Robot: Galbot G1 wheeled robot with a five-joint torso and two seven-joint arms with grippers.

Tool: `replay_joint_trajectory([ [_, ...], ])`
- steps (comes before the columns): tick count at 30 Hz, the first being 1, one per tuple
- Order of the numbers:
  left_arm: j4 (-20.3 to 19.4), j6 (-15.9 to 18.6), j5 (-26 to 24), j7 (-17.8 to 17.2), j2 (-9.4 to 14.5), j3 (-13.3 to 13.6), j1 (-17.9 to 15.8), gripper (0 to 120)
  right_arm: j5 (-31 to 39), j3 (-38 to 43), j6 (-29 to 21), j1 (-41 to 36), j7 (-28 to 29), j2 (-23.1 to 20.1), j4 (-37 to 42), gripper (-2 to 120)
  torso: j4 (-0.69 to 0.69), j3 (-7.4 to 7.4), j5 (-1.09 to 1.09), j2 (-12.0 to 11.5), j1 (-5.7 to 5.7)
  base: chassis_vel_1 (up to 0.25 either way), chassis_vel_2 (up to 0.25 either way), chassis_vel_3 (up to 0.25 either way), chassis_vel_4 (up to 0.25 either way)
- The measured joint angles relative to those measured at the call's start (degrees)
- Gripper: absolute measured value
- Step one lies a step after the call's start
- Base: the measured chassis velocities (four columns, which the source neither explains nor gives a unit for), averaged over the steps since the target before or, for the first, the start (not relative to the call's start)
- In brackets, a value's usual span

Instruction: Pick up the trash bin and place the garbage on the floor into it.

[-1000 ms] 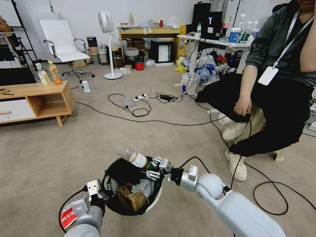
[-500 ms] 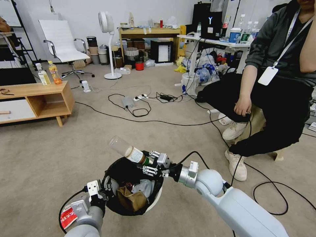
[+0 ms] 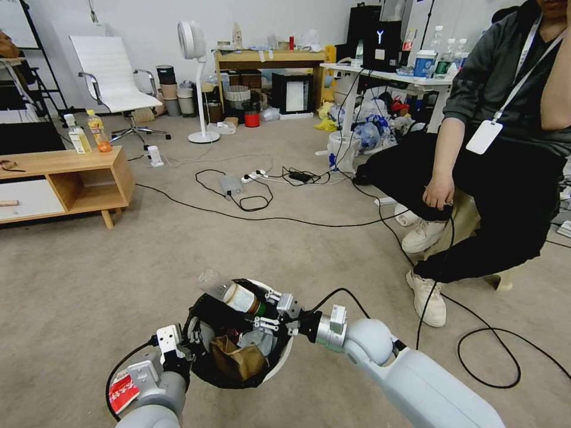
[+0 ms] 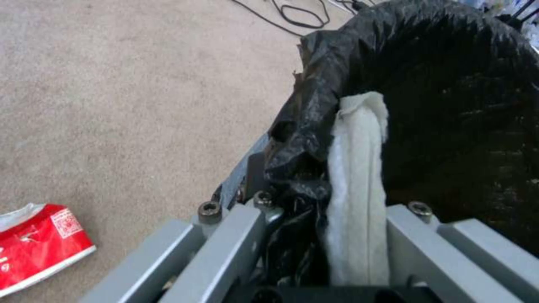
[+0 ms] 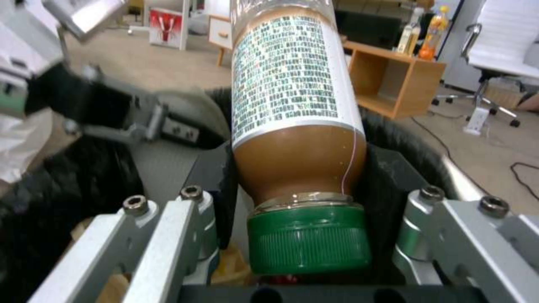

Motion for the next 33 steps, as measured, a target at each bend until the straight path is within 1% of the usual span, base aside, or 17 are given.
replay_joint_trajectory([
  [8,-0.12,-0.01,-0.06,0.02,-0.01,0.01,-0.08,6,-0.67,-0.66,0.1,-0.09,1.56,0.3,-0.87,44,0.0,0.0,0.0,0.0,0.0,0.0,0.0,0.0,0.0],
  [10,-0.12,-0.01,-0.07,0.03,-0.04,0.05,-0.1,6,-0.72,-0.65,0.1,-0.14,1.9,0.29,-0.71,52,-0.01,0.0,0.0,0.0,0.0,0.0,0.0,0.0,0.0],
  [11,-0.12,-0.01,-0.07,0.03,-0.04,0.05,-0.1,6,-0.72,-0.65,0.1,-0.14,1.9,0.29,-0.71,52,-0.01,0.0,0.0,0.0,0.0,0.0,0.0,0.0,0.0],
  [13,-0.12,-0.01,-0.07,0.03,-0.09,0.12,-0.1,6,-0.69,-0.5,0.08,-0.15,2.21,0.19,-0.17,65,0.0,0.0,0.0,0.0,0.0,0.0,0.0,0.0,0.0],
  [14,-0.12,-0.01,-0.07,0.03,-0.09,0.12,-0.1,6,-0.69,-0.5,0.08,-0.15,2.21,0.19,-0.17,65,0.0,0.0,0.0,0.0,0.0,0.0,0.0,0.0,0.0],
  [16,-0.12,-0.01,-0.07,0.03,-0.11,0.12,-0.11,6,-0.61,-0.46,0.02,-0.18,2.46,0.07,0.06,74,0.0,0.0,0.0,0.0,0.0,0.0,0.0,0.0,0.0],
  [17,-0.12,-0.01,-0.07,0.03,-0.11,0.12,-0.11,6,-0.61,-0.46,0.02,-0.18,2.46,0.07,0.06,74,0.0,0.0,0.0,0.0,0.0,0.0,0.0,0.0,0.0],
  [18,-0.12,-0.01,-0.07,0.03,-0.13,0.12,-0.12,6,-0.59,-0.45,0.0,-0.19,2.59,0.01,0.16,79,0.0,0.0,0.0,0.0,0.0,0.0,0.0,0.0,0.0],
  [19,-0.12,-0.01,-0.06,0.03,-0.15,0.12,-0.11,6,-0.56,-0.45,-0.03,-0.2,2.7,-0.12,0.27,88,0.0,0.0,0.0,0.0,0.0,0.0,0.0,0.0,0.0],
  [20,-0.12,-0.01,-0.06,0.03,-0.15,0.12,-0.11,6,-0.56,-0.45,-0.03,-0.2,2.7,-0.12,0.27,88,0.0,0.0,0.0,0.0,0.0,0.0,0.0,0.0,0.0],
  [21,-0.13,-0.01,-0.06,0.03,-0.2,0.09,-0.12,6,-0.54,-0.46,-0.05,-0.21,2.79,-0.14,0.33,95,-0.01,0.0,0.0,0.0,0.0,0.0,0.0,0.0,0.0],
  [22,-0.13,-0.01,-0.06,0.03,-0.2,0.09,-0.12,6,-0.54,-0.46,-0.05,-0.21,2.79,-0.14,0.33,95,-0.01,0.0,0.0,0.0,0.0,0.0,0.0,0.0,0.0],
  [24,-0.13,-0.01,-0.06,0.03,-0.22,0.06,-0.12,6,-0.54,-0.49,-0.06,-0.22,3.1,-0.1,0.55,99,0.0,0.0,0.0,0.0,0.0,0.0,0.0,0.0,0.0],
  [28,-0.17,-0.02,-0.06,0.04,-0.2,-0.07,-0.09,6,-0.49,-0.24,-0.06,-0.28,3.42,-0.09,1.31,100,0.0,0.0,0.0,0.0,0.0,0.0,0.0,0.0,0.0],
  [33,-0.31,-0.02,-0.09,0.02,-0.07,-0.18,-0.1,6,-0.06,2.07,-0.07,-0.25,3.75,-0.22,3.8,100,0.0,0.0,0.0,0.0,0.0,0.0,0.0,0.0,0.0],
])
